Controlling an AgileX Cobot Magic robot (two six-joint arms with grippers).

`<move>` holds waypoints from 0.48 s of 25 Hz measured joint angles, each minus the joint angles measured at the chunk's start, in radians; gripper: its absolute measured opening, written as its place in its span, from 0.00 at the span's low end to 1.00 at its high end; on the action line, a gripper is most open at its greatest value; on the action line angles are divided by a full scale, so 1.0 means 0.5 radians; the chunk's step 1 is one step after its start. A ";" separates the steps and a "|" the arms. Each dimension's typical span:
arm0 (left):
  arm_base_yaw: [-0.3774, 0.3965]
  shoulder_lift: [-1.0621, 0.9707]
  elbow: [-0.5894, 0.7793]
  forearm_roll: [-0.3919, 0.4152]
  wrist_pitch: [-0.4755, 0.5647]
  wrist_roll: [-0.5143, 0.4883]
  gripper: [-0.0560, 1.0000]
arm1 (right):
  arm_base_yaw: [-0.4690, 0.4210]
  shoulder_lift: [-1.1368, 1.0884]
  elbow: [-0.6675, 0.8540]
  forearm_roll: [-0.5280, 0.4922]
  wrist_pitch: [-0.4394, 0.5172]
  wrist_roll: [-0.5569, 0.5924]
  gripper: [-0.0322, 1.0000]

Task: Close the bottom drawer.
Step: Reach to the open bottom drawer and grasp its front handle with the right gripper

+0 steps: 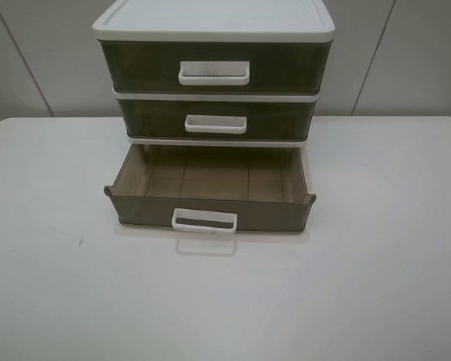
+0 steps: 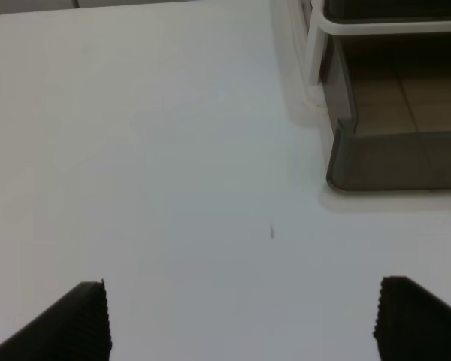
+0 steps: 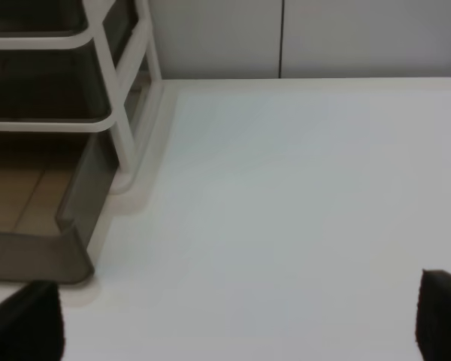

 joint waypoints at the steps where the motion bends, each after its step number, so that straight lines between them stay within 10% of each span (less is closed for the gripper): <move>1: 0.000 0.000 0.000 0.000 0.000 0.000 0.73 | 0.044 0.082 -0.009 0.000 0.000 0.002 0.83; 7: 0.000 0.000 0.000 0.000 0.000 0.000 0.73 | 0.280 0.929 -0.310 0.039 -0.057 0.002 0.83; 12: 0.000 0.000 0.000 0.000 0.000 0.000 0.73 | 0.386 1.518 -0.585 0.187 -0.466 0.002 0.83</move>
